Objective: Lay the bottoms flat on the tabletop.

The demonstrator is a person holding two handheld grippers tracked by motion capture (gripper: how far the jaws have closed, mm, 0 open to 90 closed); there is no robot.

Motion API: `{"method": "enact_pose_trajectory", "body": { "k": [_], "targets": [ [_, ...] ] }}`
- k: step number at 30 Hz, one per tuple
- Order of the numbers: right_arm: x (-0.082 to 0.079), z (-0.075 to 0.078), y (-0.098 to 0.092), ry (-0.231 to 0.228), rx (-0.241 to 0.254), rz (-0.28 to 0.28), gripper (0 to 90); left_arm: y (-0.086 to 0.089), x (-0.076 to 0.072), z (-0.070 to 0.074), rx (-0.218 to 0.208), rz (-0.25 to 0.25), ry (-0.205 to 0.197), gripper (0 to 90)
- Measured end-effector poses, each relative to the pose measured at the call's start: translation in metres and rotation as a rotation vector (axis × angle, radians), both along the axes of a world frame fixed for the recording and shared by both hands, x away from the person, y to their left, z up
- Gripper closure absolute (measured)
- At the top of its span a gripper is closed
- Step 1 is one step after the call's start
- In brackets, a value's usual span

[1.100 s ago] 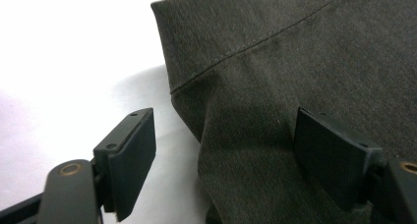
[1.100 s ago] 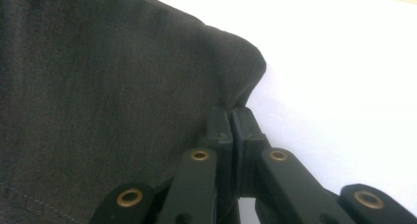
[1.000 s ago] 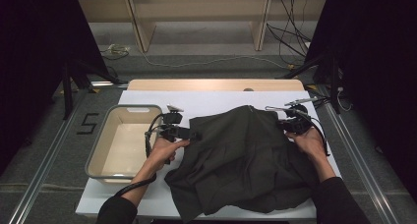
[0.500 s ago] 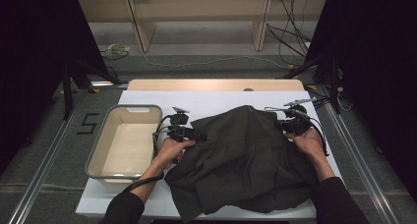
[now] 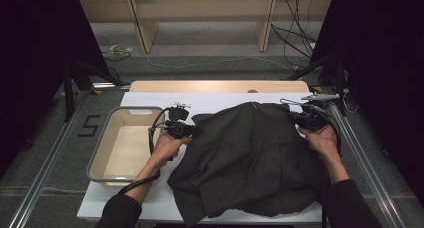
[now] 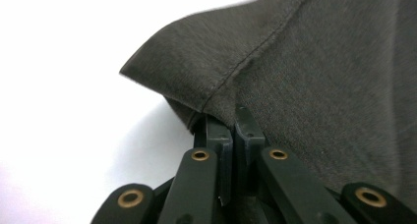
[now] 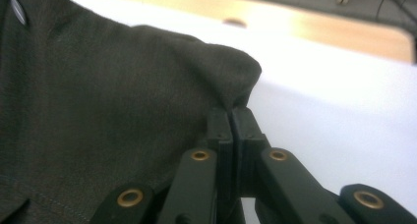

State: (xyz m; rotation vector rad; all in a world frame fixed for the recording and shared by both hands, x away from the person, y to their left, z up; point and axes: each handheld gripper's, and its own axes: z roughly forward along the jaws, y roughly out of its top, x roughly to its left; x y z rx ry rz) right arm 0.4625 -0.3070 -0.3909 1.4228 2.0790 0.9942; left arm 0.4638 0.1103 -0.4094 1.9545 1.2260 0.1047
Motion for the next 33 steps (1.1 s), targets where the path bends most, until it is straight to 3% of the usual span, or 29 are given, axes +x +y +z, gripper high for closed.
{"method": "enact_pose_trajectory", "body": {
  "k": [8, 17, 22, 28, 33],
  "targets": [
    [-0.009, 0.029, -0.006, -0.095, 0.025, -0.012, 88.9, 0.018, 0.001, 0.034, -0.082, 0.048, -0.080, 88.2],
    [-0.020, 0.071, 0.007, -0.245, 0.011, -0.016, 88.9, 0.027, 0.015, 0.089, -0.046, 0.079, -0.188, 88.3],
    [-0.017, 0.084, 0.016, -0.284, 0.001, -0.023, 88.9, 0.030, 0.024, 0.109, -0.033, 0.113, -0.223, 88.3],
    [-0.007, 0.108, 0.018, -0.332, -0.032, -0.049, 88.9, 0.025, 0.029, 0.124, -0.048, 0.108, -0.244, 88.2],
    [0.003, 0.118, 0.015, -0.332, -0.069, -0.090, 88.9, 0.015, 0.028, 0.121, -0.050, 0.085, -0.236, 88.1]
  ]
}}
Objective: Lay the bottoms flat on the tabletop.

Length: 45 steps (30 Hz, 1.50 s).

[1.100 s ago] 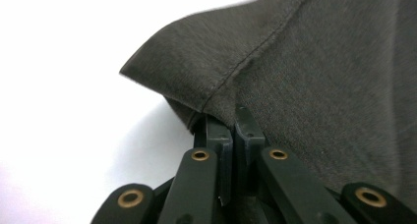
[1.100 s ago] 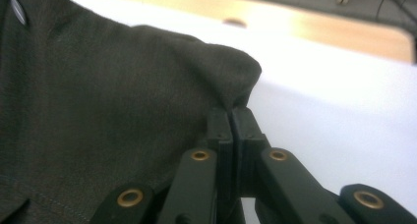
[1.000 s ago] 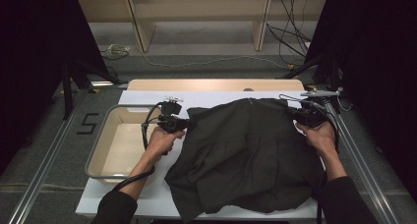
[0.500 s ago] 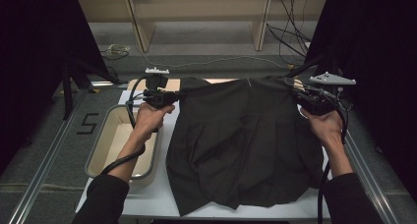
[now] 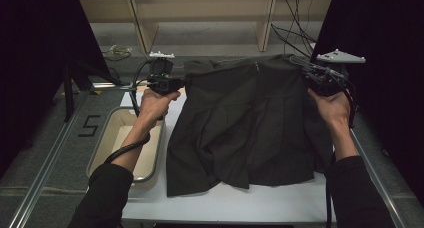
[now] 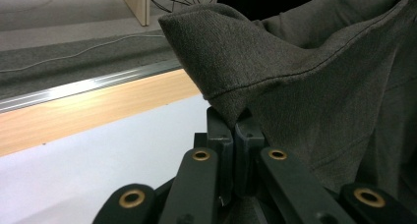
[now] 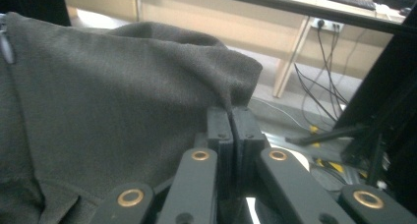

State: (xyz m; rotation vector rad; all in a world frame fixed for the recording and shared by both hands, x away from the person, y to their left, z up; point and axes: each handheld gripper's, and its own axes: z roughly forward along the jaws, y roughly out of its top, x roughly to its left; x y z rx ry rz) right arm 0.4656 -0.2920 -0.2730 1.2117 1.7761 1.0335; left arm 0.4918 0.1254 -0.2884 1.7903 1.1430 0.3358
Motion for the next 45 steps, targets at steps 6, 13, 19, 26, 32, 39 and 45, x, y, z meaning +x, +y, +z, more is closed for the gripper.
{"method": "enact_pose_trajectory", "body": {
  "k": [6, 13, 19, 26, 32, 39, 45],
  "targets": [
    [-0.003, -0.010, -0.003, 0.022, 0.017, 0.013, 88.9, 0.000, 0.004, 0.006, 0.016, 0.029, -0.028, 88.3],
    [-0.011, -0.004, -0.004, 0.012, 0.026, 0.033, 88.9, -0.005, 0.016, 0.033, 0.025, 0.058, -0.069, 88.2],
    [-0.015, 0.004, -0.006, 0.010, 0.020, 0.040, 88.9, -0.007, 0.019, 0.019, 0.023, 0.046, -0.033, 87.8],
    [0.001, 0.006, -0.007, 0.002, -0.010, -0.021, 89.0, -0.014, 0.020, 0.019, 0.018, 0.043, -0.052, 87.9],
    [0.008, 0.003, -0.010, 0.004, 0.022, -0.033, 88.9, -0.015, 0.024, 0.021, 0.018, 0.046, -0.057, 87.8],
    [0.006, 0.007, -0.009, -0.028, 0.013, -0.043, 88.9, -0.017, 0.023, 0.030, 0.014, 0.055, -0.100, 87.9],
    [0.012, -0.002, -0.010, -0.002, 0.003, -0.053, 88.5, -0.021, 0.027, 0.019, 0.018, 0.063, -0.062, 86.7]
  ]
}}
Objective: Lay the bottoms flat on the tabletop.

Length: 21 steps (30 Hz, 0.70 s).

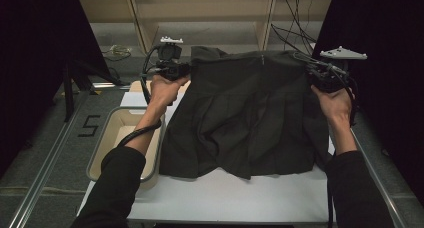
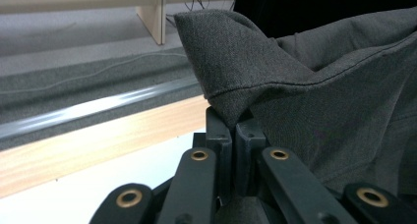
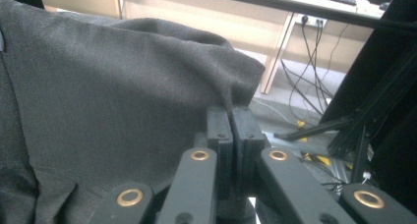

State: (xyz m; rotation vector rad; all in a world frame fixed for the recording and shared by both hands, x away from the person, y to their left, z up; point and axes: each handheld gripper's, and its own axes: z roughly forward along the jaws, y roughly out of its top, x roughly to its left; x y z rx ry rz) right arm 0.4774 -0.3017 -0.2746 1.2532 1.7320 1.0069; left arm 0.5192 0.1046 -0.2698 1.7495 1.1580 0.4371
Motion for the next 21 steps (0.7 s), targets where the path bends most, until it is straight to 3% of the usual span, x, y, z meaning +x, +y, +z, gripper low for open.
{"method": "enact_pose_trajectory", "body": {
  "k": [6, 9, 12, 15, 18, 21],
  "targets": [
    [0.004, -0.005, -0.001, 0.001, 0.000, -0.014, 86.6, -0.001, -0.001, -0.002, -0.025, 0.013, -0.010, 82.3],
    [0.010, -0.008, -0.003, 0.022, 0.017, -0.044, 73.6, -0.002, 0.000, -0.001, -0.036, 0.040, 0.016, 53.9],
    [0.012, -0.010, -0.007, 0.036, 0.041, -0.084, 60.2, -0.004, -0.001, -0.004, -0.024, 0.024, 0.064, 44.0],
    [0.004, -0.016, -0.007, 0.053, 0.061, -0.043, 52.3, -0.005, -0.005, -0.013, 0.010, -0.005, 0.124, 38.4],
    [-0.007, -0.027, -0.002, 0.094, 0.032, 0.013, 44.7, -0.006, -0.012, -0.024, 0.022, -0.013, 0.169, 33.4],
    [-0.020, -0.041, 0.000, 0.128, 0.068, 0.073, 40.5, -0.008, -0.025, -0.036, 0.025, -0.042, 0.203, 29.6]
  ]
}}
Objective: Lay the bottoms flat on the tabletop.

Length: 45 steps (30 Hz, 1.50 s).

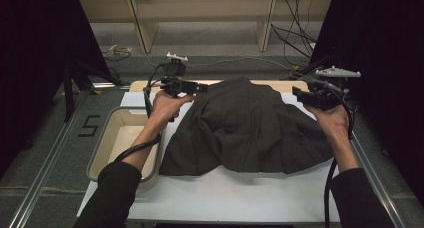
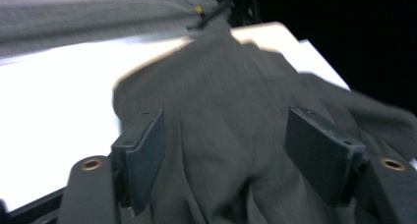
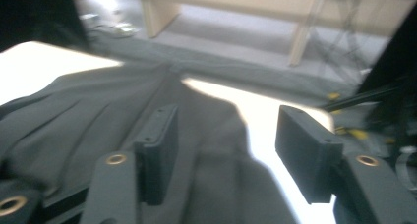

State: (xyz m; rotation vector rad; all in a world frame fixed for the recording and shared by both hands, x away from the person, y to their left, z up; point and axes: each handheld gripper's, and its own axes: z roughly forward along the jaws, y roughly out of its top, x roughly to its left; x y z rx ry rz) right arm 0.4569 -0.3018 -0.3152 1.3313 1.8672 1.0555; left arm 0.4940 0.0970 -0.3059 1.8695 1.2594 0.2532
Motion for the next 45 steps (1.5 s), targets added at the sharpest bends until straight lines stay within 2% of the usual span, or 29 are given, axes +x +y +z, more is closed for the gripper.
{"method": "enact_pose_trajectory", "body": {
  "k": [6, 8, 11, 13, 15, 17, 20, 22, 25, 28, 30, 31, 32, 33, 34, 35, 37, 40, 42, 45],
  "targets": [
    [-0.027, -0.029, 0.006, 0.096, 0.071, 0.091, 35.4, -0.002, -0.035, -0.033, 0.004, -0.064, 0.056, 23.1],
    [-0.032, -0.036, 0.011, 0.125, 0.050, 0.115, 35.2, -0.001, -0.046, -0.045, -0.011, -0.061, 0.071, 22.4],
    [-0.039, -0.046, 0.022, 0.159, 0.052, 0.158, 35.1, -0.001, -0.059, -0.066, 0.020, -0.076, 0.089, 22.2],
    [-0.043, -0.053, 0.032, 0.176, 0.031, 0.178, 34.8, -0.001, -0.063, -0.076, 0.042, -0.079, 0.105, 21.8],
    [-0.047, -0.058, 0.043, 0.187, 0.030, 0.206, 34.9, -0.001, -0.068, -0.085, 0.071, -0.092, 0.113, 21.7],
    [-0.052, -0.063, 0.056, 0.197, 0.017, 0.236, 35.0, 0.002, -0.074, -0.091, 0.068, -0.100, 0.118, 21.7],
    [-0.059, -0.072, 0.078, 0.215, -0.014, 0.274, 36.1, 0.003, -0.083, -0.102, 0.094, -0.112, 0.126, 21.7],
    [-0.061, -0.078, 0.090, 0.242, -0.033, 0.298, 37.0, 0.002, -0.088, -0.108, 0.107, -0.126, 0.149, 21.7],
    [-0.062, -0.089, 0.099, 0.280, -0.050, 0.305, 38.3, -0.001, -0.098, -0.119, 0.149, -0.151, 0.167, 21.7],
    [-0.059, -0.102, 0.103, 0.343, -0.055, 0.300, 39.4, -0.006, -0.104, -0.130, 0.190, -0.166, 0.191, 22.8],
    [-0.057, -0.110, 0.104, 0.365, -0.070, 0.293, 50.4, -0.010, -0.105, -0.137, 0.224, -0.172, 0.204, 24.9],
    [-0.056, -0.113, 0.104, 0.370, -0.088, 0.294, 61.8, -0.012, -0.105, -0.141, 0.248, -0.191, 0.201, 27.1],
    [-0.056, -0.115, 0.104, 0.373, -0.141, 0.302, 71.9, -0.012, -0.105, -0.143, 0.259, -0.194, 0.196, 31.5],
    [-0.055, -0.115, 0.103, 0.367, -0.180, 0.305, 78.0, -0.012, -0.106, -0.144, 0.276, -0.196, 0.188, 34.0],
    [-0.054, -0.113, 0.099, 0.367, -0.178, 0.303, 84.3, -0.012, -0.106, -0.145, 0.280, -0.196, 0.186, 36.5],
    [-0.053, -0.109, 0.092, 0.370, -0.151, 0.294, 87.5, -0.011, -0.106, -0.145, 0.282, -0.199, 0.186, 40.9],
    [-0.050, -0.102, 0.081, 0.353, -0.141, 0.284, 88.6, -0.009, -0.105, -0.146, 0.281, -0.200, 0.192, 48.2],
    [-0.042, -0.093, 0.060, 0.318, -0.123, 0.236, 88.8, -0.008, -0.104, -0.148, 0.280, -0.201, 0.203, 58.7],
    [-0.035, -0.089, 0.048, 0.297, -0.112, 0.194, 88.7, -0.007, -0.104, -0.151, 0.278, -0.203, 0.195, 64.9],
    [-0.020, -0.088, 0.034, 0.286, -0.105, 0.152, 88.6, -0.005, -0.101, -0.153, 0.264, -0.210, 0.212, 75.8]
  ]
}}
